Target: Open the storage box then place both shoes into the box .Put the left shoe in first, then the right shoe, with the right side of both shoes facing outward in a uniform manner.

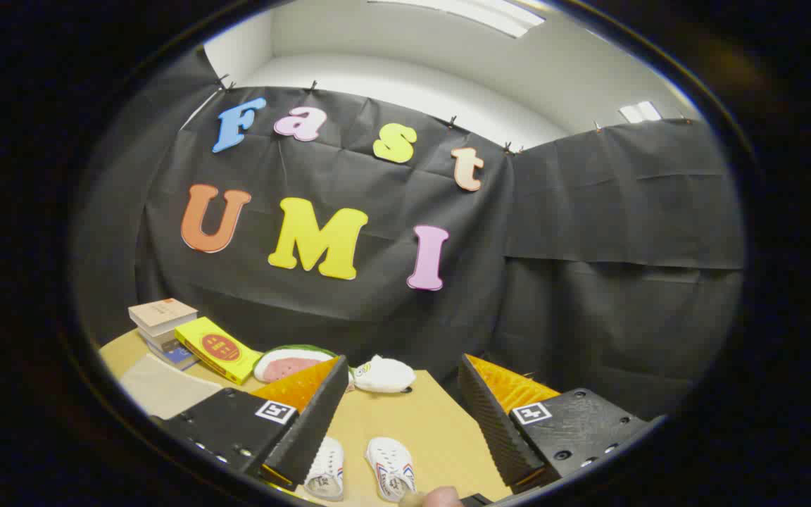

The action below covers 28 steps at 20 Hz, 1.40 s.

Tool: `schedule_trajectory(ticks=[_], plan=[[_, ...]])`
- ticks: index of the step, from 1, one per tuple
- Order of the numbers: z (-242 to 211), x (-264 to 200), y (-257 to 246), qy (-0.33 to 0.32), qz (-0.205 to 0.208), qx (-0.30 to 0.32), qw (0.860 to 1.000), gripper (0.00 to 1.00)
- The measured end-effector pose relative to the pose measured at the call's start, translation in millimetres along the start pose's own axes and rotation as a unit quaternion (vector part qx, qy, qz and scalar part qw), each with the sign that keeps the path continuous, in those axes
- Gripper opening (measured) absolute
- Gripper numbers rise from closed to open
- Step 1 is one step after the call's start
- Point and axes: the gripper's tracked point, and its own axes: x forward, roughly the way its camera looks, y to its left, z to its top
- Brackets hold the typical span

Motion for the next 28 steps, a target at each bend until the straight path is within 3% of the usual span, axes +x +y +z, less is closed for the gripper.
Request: schedule_trajectory(ticks=[9,22,28], plan=[[-2,-20,34,0.019,0.082,0.027,0.996,0.95],[13,-14,29,0.002,0.116,0.037,0.993,0.95],[5,0,33,0.015,0.164,0.053,0.985,0.95]])
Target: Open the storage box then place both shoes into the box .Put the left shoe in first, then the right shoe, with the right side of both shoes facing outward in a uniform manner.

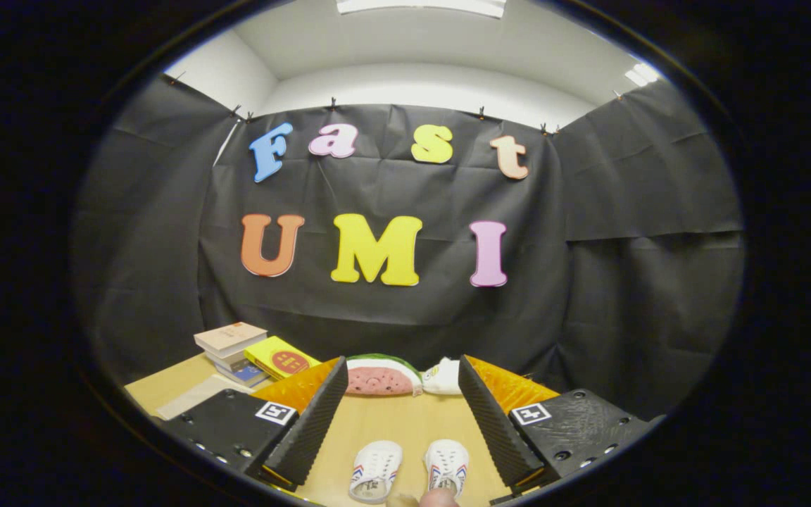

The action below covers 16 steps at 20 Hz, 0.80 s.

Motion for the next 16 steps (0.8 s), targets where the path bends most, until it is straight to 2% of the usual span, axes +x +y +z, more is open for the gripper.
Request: schedule_trajectory(ticks=[3,7,13,16], plan=[[-14,6,16,0.021,0.044,0.018,0.999,0.95],[-54,15,40,0.072,0.100,0.038,0.992,0.95],[-98,15,93,0.129,0.192,0.068,0.970,0.95],[-129,14,118,0.163,0.225,0.086,0.957,0.95]])
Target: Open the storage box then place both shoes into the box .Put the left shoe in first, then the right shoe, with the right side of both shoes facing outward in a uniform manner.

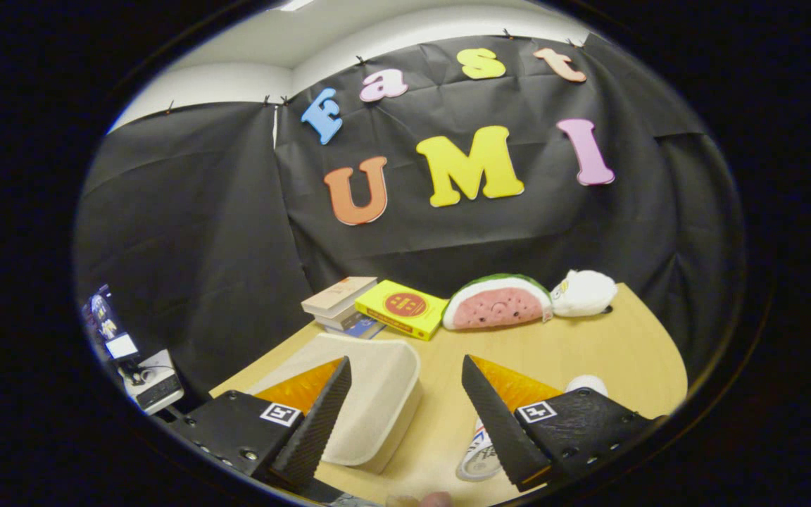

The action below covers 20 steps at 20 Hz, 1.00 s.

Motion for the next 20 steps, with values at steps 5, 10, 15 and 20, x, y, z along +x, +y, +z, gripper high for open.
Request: schedule_trajectory(ticks=[5,10,15,20], plan=[[-61,29,14,0.077,0.035,0.070,0.994,0.95],[-87,51,20,0.117,0.055,0.146,0.981,0.95],[-99,66,32,0.160,0.094,0.230,0.955,0.95],[-102,70,38,0.192,0.121,0.289,0.930,0.95]])
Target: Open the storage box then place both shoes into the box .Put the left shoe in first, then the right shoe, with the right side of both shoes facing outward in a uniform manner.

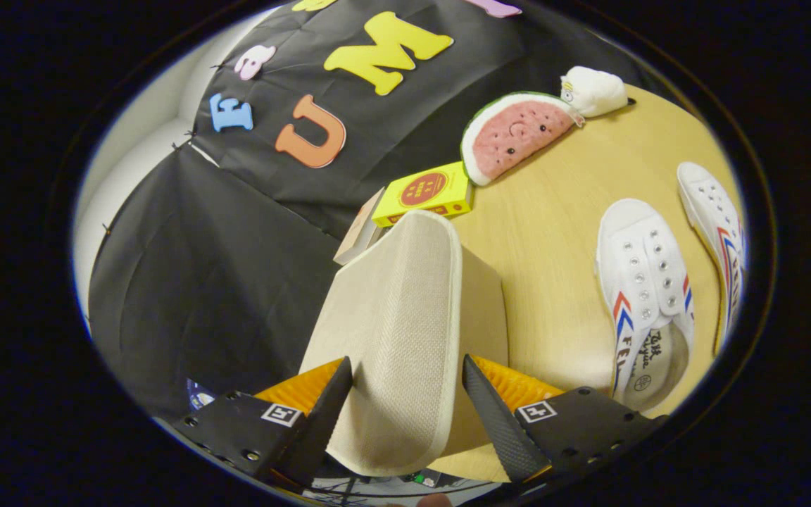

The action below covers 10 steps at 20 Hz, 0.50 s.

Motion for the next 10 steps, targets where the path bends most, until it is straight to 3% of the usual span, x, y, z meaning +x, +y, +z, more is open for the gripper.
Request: schedule_trajectory(ticks=[2,4,6,10], plan=[[4,-2,-1,0.007,0.000,0.005,1.000,0.94],[10,-11,0,0.001,-0.003,0.005,1.000,0.77],[22,-19,-1,-0.010,-0.006,0.008,1.000,0.68],[29,-36,0,-0.014,-0.011,0.026,1.000,0.15]])
